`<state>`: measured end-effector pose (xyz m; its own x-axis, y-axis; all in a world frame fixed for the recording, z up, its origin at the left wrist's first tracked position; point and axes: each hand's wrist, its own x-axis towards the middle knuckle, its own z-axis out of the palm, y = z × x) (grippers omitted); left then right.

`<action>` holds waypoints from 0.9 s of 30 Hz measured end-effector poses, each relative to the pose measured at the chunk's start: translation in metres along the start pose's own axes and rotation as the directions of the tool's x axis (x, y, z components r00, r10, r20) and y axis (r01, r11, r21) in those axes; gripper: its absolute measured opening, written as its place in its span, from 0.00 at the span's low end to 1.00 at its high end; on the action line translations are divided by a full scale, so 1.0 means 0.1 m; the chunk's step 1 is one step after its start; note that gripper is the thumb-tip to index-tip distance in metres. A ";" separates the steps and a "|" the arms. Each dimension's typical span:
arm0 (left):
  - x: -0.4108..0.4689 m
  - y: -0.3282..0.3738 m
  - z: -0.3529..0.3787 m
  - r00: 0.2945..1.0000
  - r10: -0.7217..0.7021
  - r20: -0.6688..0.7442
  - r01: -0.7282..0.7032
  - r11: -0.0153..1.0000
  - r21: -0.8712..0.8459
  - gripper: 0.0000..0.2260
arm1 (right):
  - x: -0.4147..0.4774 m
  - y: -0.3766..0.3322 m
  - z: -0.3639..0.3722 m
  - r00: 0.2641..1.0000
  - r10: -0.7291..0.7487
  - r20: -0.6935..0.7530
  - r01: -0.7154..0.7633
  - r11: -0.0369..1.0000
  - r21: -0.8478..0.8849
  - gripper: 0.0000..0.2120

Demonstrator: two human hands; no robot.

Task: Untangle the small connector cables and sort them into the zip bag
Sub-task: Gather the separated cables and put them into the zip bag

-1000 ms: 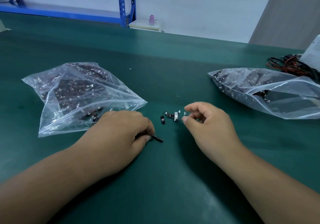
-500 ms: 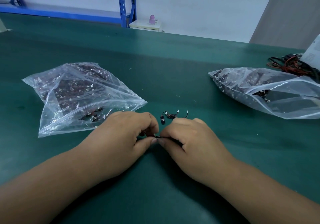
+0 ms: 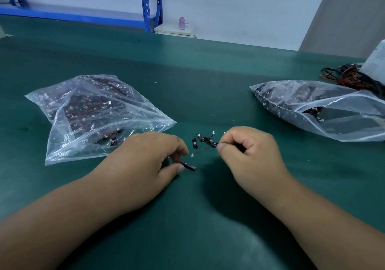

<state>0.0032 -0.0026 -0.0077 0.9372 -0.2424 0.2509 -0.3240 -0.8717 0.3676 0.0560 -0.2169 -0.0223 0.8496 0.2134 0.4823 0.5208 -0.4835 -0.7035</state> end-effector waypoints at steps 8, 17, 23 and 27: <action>-0.01 -0.02 -0.03 0.987 0.051 0.149 -0.070 0.990 0.125 0.18 | 0.13 0.23 -0.06 0.955 0.289 -0.060 -0.294 0.949 -0.109 0.04; -0.01 0.01 0.02 0.963 0.103 0.250 -0.141 0.980 0.141 0.26 | -0.04 -0.11 -0.04 0.988 0.056 0.147 -0.009 0.955 -0.297 0.06; -0.02 0.01 0.01 0.962 0.161 0.218 -0.188 0.976 0.110 0.23 | -0.12 -0.17 0.06 0.942 0.032 0.335 0.125 0.891 -0.437 0.06; -0.03 0.02 -0.02 0.984 0.137 0.116 -0.149 0.983 0.103 0.17 | -0.08 -0.05 0.03 0.965 0.102 0.243 0.004 0.916 -0.401 0.06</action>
<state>-0.0005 -0.0033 -0.0061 0.8924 -0.4076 0.1935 -0.4453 -0.8648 0.2320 0.0471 -0.2133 -0.0242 0.8928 0.3627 0.2670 0.4474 -0.7826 -0.4329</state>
